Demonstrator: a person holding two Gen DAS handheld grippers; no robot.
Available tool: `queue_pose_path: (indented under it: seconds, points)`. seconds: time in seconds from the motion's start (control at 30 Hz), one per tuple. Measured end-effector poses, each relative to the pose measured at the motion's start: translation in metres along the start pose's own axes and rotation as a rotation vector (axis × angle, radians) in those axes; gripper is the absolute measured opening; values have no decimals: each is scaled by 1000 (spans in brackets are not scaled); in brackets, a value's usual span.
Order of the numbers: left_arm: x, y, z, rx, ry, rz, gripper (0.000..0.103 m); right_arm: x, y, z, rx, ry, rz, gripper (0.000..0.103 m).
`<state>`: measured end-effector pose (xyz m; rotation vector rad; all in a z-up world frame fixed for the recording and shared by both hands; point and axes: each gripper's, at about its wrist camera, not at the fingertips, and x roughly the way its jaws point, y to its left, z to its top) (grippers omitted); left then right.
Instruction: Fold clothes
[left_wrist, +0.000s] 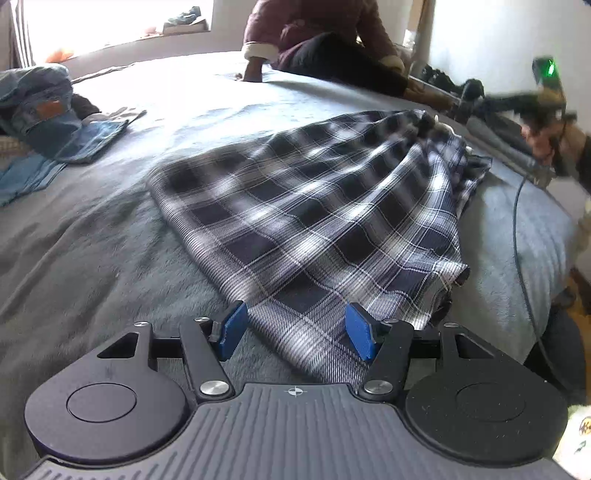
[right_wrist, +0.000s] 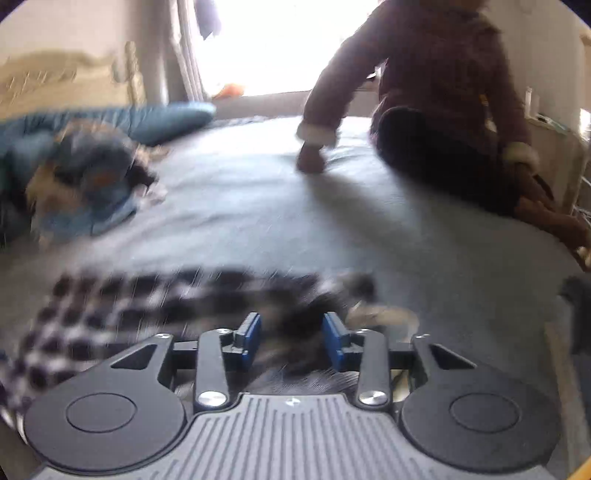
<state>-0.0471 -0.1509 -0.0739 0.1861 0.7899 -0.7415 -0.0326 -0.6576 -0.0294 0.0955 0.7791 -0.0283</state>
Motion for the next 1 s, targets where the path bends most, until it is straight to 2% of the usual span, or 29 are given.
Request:
queue_pose_path:
  seconds: [0.07,0.17,0.23,0.27,0.37,0.5,0.57,0.63,0.7,0.73,0.8,0.87,0.93,1.0]
  points:
    - [-4,4,-6,-20,-10,-5,59,-5,15,-9,-37,-5,-24,37]
    - [-8,12,-15,-63,-14,-14,59,10,9,-23,-26,49,-141,38]
    - [-13,21,-21,-92,-27,-26,59,-7,19,-14,-26,34,-205,34]
    - [-15,26,-24,-111,-35,-35,59,-18,28,-10,-45,7,-210,34]
    - [-17,37,-32,-166,-52,-64,59,-53,67,-7,-65,-86,-143,34]
    - [-13,42,-34,-227,-65,-98,59,-76,144,-29,-137,-148,44,34]
    - [-11,40,-33,-232,-77,-105,58,-71,176,-50,-173,-137,129,33]
    - [-12,36,-34,-217,-87,-101,58,-57,198,-73,-218,-83,168,31]
    - [-15,31,-37,-190,-100,-89,58,-37,213,-99,-282,39,119,31]
    - [-17,30,-39,-179,-109,-78,57,-37,217,-107,-320,41,90,31]
    - [-26,26,-39,-142,-155,-43,57,-51,225,-99,-369,53,67,31]
    - [-36,21,-36,-98,-211,-44,57,-70,230,-76,-368,39,59,31]
    - [-39,16,-29,-58,-251,-73,57,-89,239,-46,-372,-5,93,31]
    - [-32,9,-23,-29,-253,-110,57,-102,251,-19,-362,-39,155,33]
